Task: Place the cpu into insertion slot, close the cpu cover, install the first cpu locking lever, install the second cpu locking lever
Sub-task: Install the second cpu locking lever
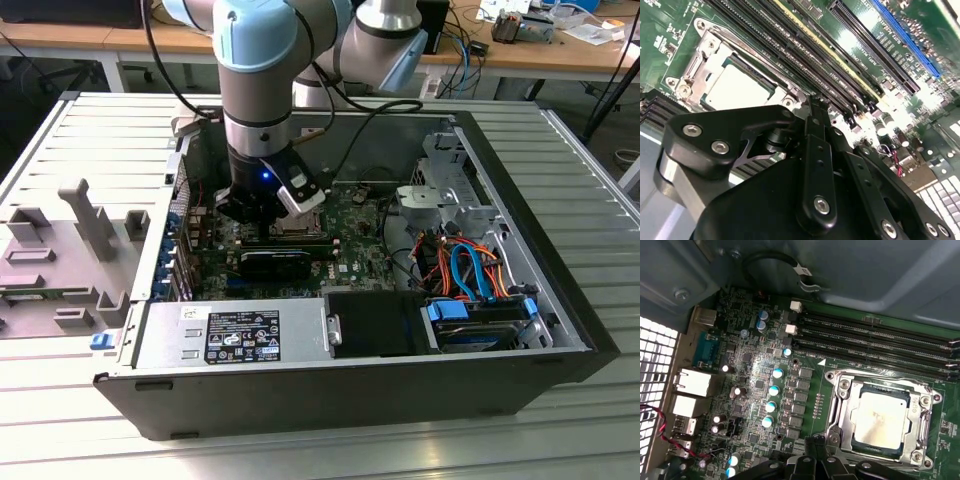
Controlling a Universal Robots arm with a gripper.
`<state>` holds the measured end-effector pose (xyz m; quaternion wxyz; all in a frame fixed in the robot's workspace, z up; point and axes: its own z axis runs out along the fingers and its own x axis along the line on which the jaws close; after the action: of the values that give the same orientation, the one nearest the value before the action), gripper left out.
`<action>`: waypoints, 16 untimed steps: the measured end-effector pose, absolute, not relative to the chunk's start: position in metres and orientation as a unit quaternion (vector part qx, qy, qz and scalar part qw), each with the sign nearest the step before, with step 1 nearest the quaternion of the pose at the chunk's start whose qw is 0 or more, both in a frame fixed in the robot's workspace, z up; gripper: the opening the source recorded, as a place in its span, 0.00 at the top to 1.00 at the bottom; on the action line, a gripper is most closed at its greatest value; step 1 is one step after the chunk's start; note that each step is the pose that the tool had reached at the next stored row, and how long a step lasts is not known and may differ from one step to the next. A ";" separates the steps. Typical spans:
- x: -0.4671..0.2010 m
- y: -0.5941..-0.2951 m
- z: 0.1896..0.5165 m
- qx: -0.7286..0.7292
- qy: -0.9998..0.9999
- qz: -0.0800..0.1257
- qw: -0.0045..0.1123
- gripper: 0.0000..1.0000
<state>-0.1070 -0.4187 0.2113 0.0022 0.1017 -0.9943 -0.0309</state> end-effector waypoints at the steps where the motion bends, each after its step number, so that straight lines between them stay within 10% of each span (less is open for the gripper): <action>1: -0.107 -0.419 0.214 0.102 -0.994 -0.031 0.002 0.89; 16: -0.059 -0.419 0.224 0.106 -0.993 -0.035 0.043 0.89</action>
<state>-0.0591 -0.4187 0.2238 0.0427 0.1062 -0.9928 -0.0352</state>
